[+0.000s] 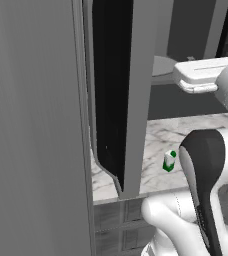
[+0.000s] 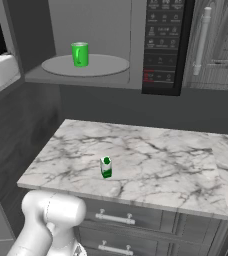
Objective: Pick the mug from the counter and place it inside the microwave. Then close the microwave.
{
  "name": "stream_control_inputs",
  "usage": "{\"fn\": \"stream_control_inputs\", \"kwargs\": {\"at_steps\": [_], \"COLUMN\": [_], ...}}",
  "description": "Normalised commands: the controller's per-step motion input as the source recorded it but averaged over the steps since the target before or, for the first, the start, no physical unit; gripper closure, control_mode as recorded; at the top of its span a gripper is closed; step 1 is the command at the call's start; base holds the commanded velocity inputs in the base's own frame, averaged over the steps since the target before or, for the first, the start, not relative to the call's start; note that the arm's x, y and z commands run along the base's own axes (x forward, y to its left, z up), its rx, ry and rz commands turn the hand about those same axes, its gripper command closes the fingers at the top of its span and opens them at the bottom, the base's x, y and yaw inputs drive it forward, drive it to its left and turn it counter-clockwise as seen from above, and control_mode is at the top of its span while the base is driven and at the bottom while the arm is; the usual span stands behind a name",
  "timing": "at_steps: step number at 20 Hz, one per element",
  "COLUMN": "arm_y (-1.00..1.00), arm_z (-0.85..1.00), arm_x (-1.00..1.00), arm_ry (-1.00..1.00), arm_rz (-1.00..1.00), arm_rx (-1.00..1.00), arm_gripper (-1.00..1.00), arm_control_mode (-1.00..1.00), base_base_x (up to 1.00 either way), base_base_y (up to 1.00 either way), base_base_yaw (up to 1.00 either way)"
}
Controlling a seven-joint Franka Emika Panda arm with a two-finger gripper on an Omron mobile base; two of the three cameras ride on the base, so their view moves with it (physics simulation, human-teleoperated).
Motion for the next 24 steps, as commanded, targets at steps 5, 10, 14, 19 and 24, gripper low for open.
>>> {"fn": "stream_control_inputs", "kwargs": {"at_steps": [5, 10, 14, 19, 24], "arm_y": [0.00, 0.00, 0.00, 0.01, 0.05], "arm_z": [0.30, 0.12, 0.00, -0.01, 0.00], "arm_x": [-0.91, -0.66, -0.44, -0.35, -0.34], "arm_ry": [0.00, 0.07, 0.04, 0.00, 0.00], "arm_rz": [0.00, 0.00, 0.00, 0.00, -0.03], "arm_rx": [0.00, 0.00, 0.00, 0.00, 0.00], "arm_gripper": [-1.00, -1.00, -1.00, -1.00, -1.00], "arm_control_mode": [-1.00, -1.00, -1.00, -1.00, -1.00], "base_base_x": [0.00, 0.00, 0.00, 0.00, 0.00], "base_base_y": [0.00, 0.00, 0.00, 0.00, 0.00], "base_base_yaw": [0.00, 0.00, 0.00, 0.00, 0.00]}}
